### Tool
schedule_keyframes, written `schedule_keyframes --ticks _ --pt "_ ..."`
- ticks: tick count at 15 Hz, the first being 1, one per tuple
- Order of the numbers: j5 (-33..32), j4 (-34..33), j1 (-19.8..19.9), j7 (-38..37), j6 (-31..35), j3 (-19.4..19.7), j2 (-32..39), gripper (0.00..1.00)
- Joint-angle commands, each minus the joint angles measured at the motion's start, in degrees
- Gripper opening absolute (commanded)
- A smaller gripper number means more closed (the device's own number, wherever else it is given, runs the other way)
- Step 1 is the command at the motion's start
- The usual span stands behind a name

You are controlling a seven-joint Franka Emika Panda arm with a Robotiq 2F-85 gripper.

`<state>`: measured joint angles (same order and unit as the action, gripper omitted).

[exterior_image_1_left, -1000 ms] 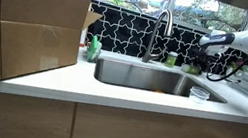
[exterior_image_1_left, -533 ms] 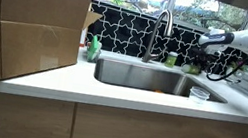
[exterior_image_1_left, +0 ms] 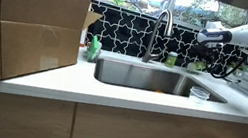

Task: Pick up the fallen bottle and place it right side up on the kitchen counter

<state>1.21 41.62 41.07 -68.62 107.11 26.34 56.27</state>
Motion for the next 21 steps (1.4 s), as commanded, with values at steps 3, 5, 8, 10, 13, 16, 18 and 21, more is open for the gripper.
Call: schedule_keyframes --ticks 3,5,8,10,13,16,18,21 --pt "-9.1 -1.7 -5.2 -2.3 0.5 6.0 1.4 0.38" --pt "-12.0 -1.4 -6.9 -2.6 2.0 7.5 1.5 0.38" --pt "-11.0 -1.1 -6.5 -0.6 1.6 5.9 0.6 0.38" --pt "-11.5 -0.6 -7.4 -1.4 2.0 6.3 0.5 0.63" --pt "-11.5 -0.6 -7.4 -1.4 2.0 6.3 0.5 0.63" --pt "-14.3 -0.5 -8.7 -2.9 4.7 8.4 1.2 0.38" --pt "-18.0 -0.1 -10.1 -4.7 8.7 10.9 1.7 0.38" --pt "-22.6 2.2 -11.7 -4.9 16.6 12.9 1.9 0.38"
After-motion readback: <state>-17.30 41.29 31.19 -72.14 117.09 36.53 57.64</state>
